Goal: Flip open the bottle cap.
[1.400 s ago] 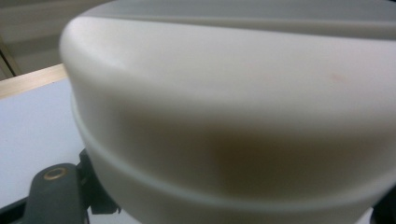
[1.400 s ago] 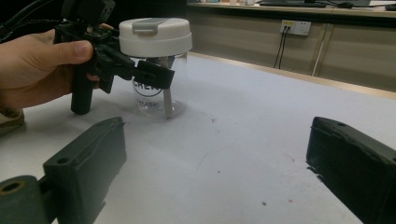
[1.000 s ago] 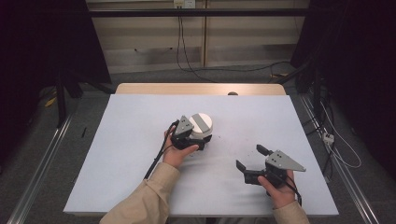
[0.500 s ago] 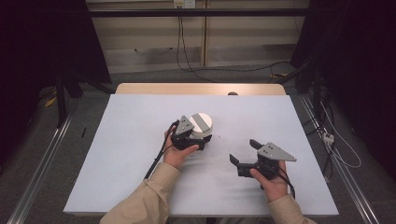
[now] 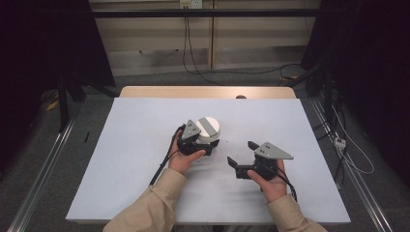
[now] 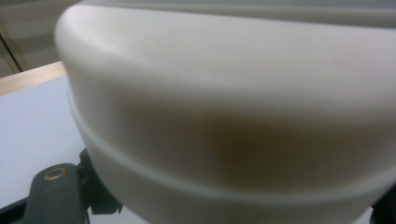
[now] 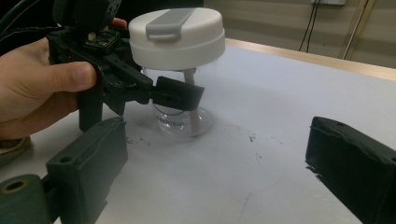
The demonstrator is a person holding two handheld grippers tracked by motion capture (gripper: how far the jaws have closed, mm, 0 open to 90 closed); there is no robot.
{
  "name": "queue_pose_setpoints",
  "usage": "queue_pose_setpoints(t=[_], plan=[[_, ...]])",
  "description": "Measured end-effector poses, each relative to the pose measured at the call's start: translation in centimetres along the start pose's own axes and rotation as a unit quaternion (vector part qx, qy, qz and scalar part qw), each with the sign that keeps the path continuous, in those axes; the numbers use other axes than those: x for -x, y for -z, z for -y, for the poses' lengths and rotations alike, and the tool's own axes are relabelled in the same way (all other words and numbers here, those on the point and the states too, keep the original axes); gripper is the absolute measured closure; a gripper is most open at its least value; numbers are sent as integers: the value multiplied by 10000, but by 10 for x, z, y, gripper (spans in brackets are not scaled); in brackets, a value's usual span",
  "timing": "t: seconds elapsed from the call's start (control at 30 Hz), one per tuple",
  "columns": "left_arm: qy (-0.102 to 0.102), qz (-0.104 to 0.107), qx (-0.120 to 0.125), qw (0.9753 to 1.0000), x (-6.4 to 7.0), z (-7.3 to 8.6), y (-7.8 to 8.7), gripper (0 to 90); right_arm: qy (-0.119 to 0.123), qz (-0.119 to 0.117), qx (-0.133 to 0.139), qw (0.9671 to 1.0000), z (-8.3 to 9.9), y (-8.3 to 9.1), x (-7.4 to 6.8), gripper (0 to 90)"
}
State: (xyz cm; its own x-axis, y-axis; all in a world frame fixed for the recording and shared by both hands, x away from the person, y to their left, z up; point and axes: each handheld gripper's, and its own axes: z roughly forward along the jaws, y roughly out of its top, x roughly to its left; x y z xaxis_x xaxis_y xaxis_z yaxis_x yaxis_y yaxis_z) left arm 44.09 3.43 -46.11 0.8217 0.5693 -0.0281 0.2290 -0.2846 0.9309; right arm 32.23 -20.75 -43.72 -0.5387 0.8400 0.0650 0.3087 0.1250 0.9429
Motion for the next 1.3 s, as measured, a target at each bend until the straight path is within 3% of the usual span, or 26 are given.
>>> queue_pose_setpoints(t=[0.73,0.8,1.07,1.3], plan=[[-60,-51,-2,10000,1,0,0,184,-20,115,-114,9999,-16,-25,-3,99],[-25,-45,-21,10000,1,0,0,185,45,98,-87,9999,-20,-28,-6,164],[-64,-56,-23,10000,1,0,0,185,67,41,-130,9999,-27,-36,-9,272],[-51,-68,-10,10000,2,0,0,185,171,-89,-197,9996,-34,-42,-16,487]])
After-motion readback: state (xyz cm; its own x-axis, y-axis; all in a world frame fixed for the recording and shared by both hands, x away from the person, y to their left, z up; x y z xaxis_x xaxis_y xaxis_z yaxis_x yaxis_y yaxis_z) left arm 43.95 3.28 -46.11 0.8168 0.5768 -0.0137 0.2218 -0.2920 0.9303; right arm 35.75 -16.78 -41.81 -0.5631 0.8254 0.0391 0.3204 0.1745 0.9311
